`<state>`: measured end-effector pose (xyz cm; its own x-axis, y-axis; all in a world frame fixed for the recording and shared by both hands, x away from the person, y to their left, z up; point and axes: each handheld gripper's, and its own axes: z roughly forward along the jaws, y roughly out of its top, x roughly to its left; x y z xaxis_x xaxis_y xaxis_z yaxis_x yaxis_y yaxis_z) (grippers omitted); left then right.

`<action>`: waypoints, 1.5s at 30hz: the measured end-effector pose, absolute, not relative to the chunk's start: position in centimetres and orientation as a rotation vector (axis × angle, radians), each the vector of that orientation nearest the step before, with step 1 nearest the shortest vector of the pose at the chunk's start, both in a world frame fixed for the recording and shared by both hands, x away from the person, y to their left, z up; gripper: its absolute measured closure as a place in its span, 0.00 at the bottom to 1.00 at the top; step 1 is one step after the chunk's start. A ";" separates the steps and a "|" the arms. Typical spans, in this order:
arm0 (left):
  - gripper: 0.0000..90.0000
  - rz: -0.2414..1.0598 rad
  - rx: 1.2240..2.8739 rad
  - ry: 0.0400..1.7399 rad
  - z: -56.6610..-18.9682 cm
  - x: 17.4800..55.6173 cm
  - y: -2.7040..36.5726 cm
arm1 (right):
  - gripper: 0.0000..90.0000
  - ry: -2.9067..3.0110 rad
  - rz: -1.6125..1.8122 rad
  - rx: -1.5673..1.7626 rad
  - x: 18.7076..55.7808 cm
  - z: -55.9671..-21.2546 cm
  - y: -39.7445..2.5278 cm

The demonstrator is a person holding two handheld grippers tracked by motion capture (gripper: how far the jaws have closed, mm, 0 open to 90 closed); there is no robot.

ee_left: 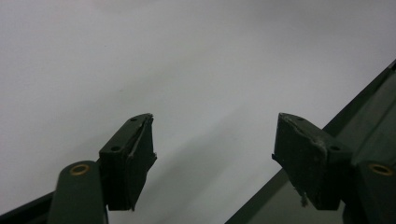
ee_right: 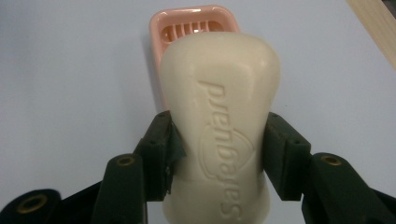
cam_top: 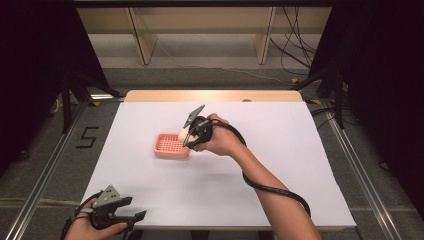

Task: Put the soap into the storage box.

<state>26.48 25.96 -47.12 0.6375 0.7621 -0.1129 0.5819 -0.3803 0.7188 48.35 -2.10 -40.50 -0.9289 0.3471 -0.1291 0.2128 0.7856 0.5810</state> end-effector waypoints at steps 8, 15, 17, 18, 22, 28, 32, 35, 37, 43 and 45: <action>0.31 0.328 2.116 1.033 -47.1 26.6 26.1 | 0.56 2.756 0.851 0.441 48.5 -40.4 -1.6; 0.31 0.295 2.086 1.054 -47.1 26.4 25.9 | 0.56 2.751 0.859 0.430 48.7 -40.5 -1.3; 0.31 0.295 2.087 1.054 -47.1 26.4 25.9 | 0.56 2.749 0.858 0.440 48.7 -40.5 -1.2; 0.31 0.296 2.087 1.053 -47.1 26.4 25.9 | 0.56 2.748 0.860 0.439 48.7 -40.5 -1.1; 0.31 0.295 2.087 1.055 -47.1 26.4 25.9 | 0.56 2.751 0.858 0.428 48.9 -40.5 -1.0; 0.31 0.296 2.088 1.054 -47.1 26.4 25.9 | 0.56 2.754 0.857 0.440 49.0 -40.6 -0.5; 0.31 0.296 2.088 1.054 -47.1 26.4 25.9 | 0.56 2.750 0.859 0.430 49.1 -40.7 -0.3; 0.31 0.300 2.099 1.049 -47.1 26.4 26.0 | 0.56 2.746 0.864 0.427 49.2 -40.8 -0.2; 0.31 0.300 2.099 1.048 -47.1 26.4 26.0 | 0.56 2.754 0.853 0.438 49.1 -40.8 -0.1; 0.31 0.300 2.099 1.051 -47.1 26.4 26.0 | 0.56 2.755 0.855 0.433 49.3 -40.9 0.1; 0.31 0.300 2.100 1.050 -47.1 26.4 26.0 | 0.56 2.757 0.854 0.429 49.3 -40.9 0.2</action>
